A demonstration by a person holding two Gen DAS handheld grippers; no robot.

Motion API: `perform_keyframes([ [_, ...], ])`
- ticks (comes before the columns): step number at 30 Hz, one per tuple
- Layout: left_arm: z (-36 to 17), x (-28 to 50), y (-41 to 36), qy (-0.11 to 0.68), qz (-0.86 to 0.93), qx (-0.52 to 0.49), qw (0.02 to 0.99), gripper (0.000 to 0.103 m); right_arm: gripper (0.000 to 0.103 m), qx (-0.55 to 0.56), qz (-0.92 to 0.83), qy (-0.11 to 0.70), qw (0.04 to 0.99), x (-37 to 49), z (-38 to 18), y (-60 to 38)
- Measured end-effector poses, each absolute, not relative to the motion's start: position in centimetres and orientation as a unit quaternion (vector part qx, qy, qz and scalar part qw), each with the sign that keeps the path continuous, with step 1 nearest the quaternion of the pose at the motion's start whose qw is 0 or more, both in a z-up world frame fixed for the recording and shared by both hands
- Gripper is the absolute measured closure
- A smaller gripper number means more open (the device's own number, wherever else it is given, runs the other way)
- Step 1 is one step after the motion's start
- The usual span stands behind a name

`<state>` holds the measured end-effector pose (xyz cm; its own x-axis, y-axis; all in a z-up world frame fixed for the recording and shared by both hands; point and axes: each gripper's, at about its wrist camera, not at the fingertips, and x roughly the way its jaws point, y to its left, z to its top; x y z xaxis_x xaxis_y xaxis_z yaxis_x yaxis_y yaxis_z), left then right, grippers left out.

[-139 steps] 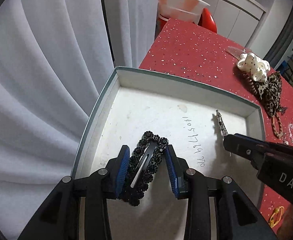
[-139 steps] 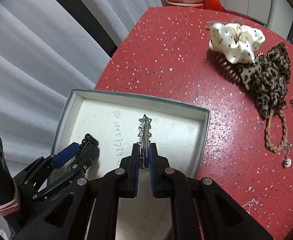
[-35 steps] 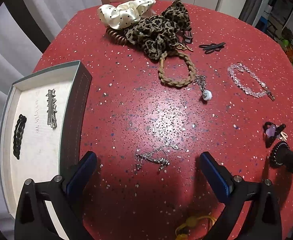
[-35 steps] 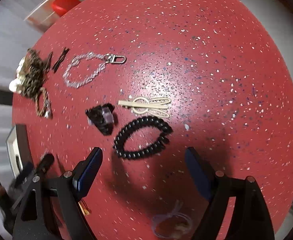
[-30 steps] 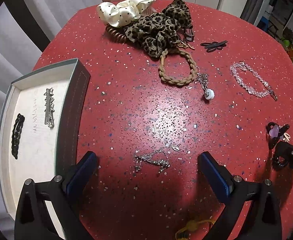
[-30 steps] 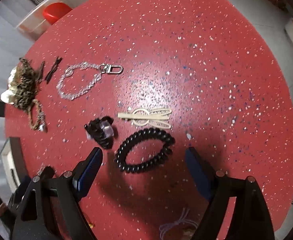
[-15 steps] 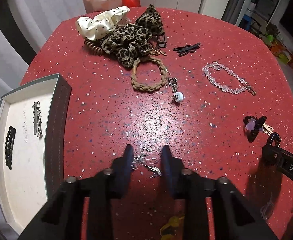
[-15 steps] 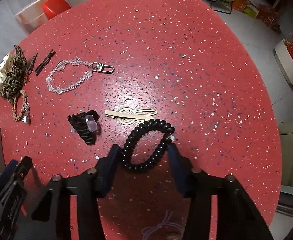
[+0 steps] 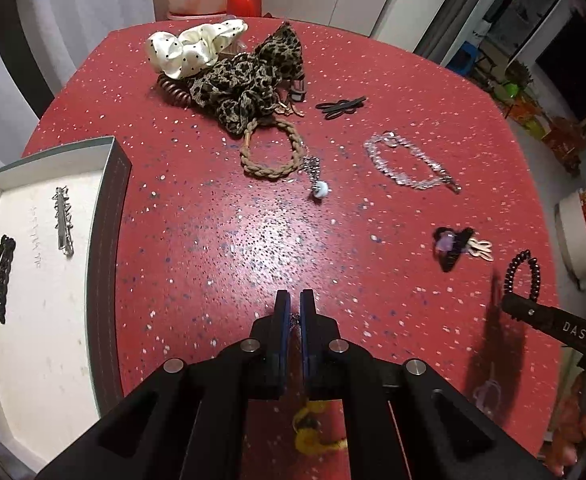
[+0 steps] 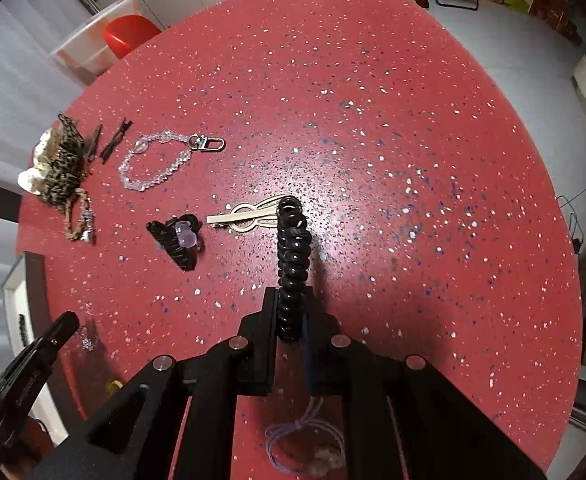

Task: Organize jewelry
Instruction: 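Grasp the black coil hair tie with the right tool, then carry the black coil hair tie over the white tray with the right tool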

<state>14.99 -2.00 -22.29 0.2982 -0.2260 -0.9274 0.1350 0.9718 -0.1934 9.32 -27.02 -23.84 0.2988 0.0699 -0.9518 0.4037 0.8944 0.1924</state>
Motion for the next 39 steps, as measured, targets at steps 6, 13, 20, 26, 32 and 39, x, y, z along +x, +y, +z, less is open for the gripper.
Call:
perform_keyframes([
  [6, -20.3, 13.4, -2.1, 0.576, -0.127, -0.039, 0.807, 0.097, 0.092, 0.220, -0.092, 0.579, 0.780, 8.0, -21.7, -27.3],
  [13, -18.2, 12.2, -1.1, 0.573, -0.136, -0.048, 0.807, 0.097, 0.092, 0.221, -0.073, 0.577, 0.783, 6.6, -19.9, -26.6],
  [20, -16.3, 10.5, -0.4, 0.571, -0.144, -0.050, 0.807, 0.097, 0.092, 0.220, -0.059, 0.580, 0.782, 5.8, -18.4, -25.7],
  [26, -14.5, 9.3, 0.5, 0.564, -0.147, -0.057, 0.810, 0.097, 0.092, 0.216, -0.046, 0.581, 0.784, 5.2, -17.2, -24.2],
  [32, -12.8, 8.3, 1.7, 0.551, -0.149, -0.055, 0.819, 0.097, 0.092, 0.208, -0.032, 0.579, 0.787, 4.8, -15.8, -22.5],
  [39, -11.6, 7.0, 4.6, 0.541, -0.134, -0.071, 0.827, 0.097, 0.092, 0.191, -0.008, 0.579, 0.792, 4.8, -14.5, -19.3],
])
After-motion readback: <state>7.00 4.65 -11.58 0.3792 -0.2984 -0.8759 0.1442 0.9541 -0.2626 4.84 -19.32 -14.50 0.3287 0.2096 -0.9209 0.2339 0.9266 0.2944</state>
